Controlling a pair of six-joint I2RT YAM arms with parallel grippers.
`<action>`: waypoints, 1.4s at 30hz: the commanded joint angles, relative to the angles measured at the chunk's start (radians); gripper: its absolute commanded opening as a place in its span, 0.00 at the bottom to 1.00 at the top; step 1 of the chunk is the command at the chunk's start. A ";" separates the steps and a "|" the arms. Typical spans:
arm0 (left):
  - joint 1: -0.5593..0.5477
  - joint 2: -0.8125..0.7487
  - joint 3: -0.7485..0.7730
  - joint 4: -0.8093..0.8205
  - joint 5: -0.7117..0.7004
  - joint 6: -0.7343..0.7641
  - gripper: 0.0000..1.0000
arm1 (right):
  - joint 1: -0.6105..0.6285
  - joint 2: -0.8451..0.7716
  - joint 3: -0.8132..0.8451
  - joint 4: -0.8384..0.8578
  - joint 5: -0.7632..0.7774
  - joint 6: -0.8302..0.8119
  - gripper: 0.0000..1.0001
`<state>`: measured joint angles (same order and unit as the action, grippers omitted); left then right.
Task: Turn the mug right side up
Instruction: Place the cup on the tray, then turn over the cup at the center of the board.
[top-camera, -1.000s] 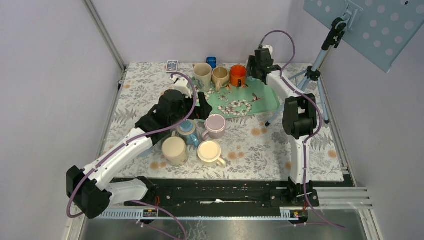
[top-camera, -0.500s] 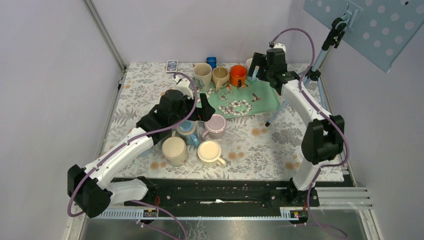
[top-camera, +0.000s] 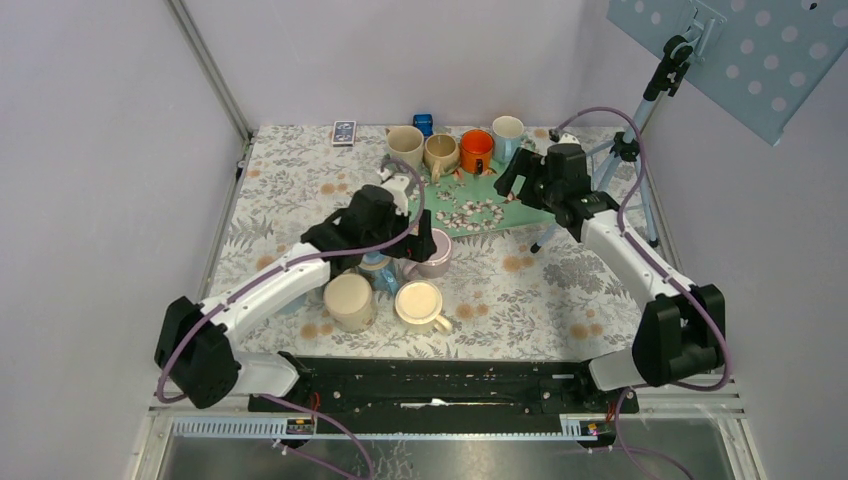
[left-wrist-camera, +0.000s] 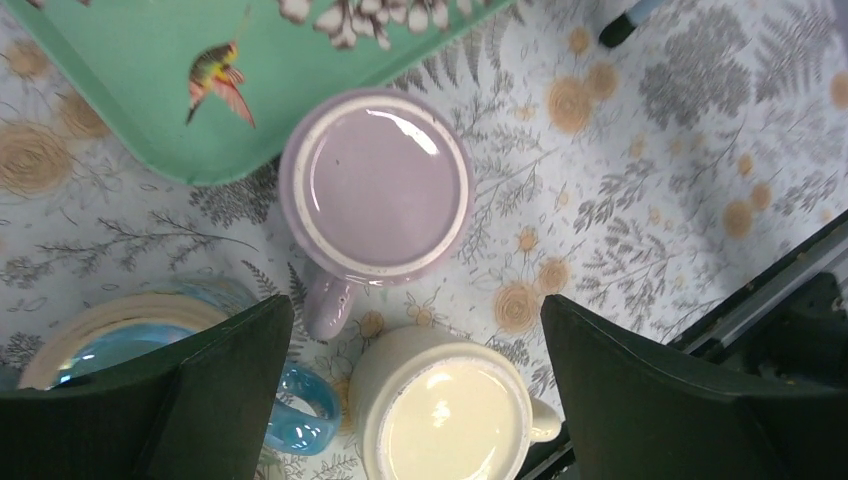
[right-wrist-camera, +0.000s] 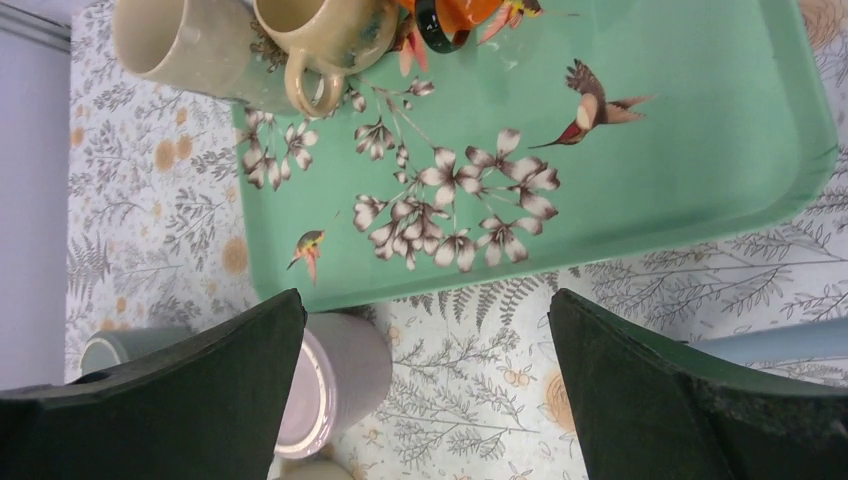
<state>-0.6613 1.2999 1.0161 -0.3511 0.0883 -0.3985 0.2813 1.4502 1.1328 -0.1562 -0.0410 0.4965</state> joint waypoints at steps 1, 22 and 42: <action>-0.048 0.051 0.007 -0.022 -0.019 0.038 0.99 | 0.008 -0.098 -0.051 0.063 -0.064 0.032 1.00; -0.127 0.292 0.100 -0.069 -0.135 0.015 0.99 | 0.009 -0.219 -0.177 0.070 -0.105 0.010 1.00; -0.215 0.469 0.255 -0.068 -0.167 0.027 0.78 | 0.009 -0.254 -0.215 0.047 -0.074 -0.008 1.00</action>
<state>-0.8677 1.7508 1.2121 -0.4492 -0.0437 -0.3874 0.2825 1.2331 0.9253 -0.1226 -0.1234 0.5106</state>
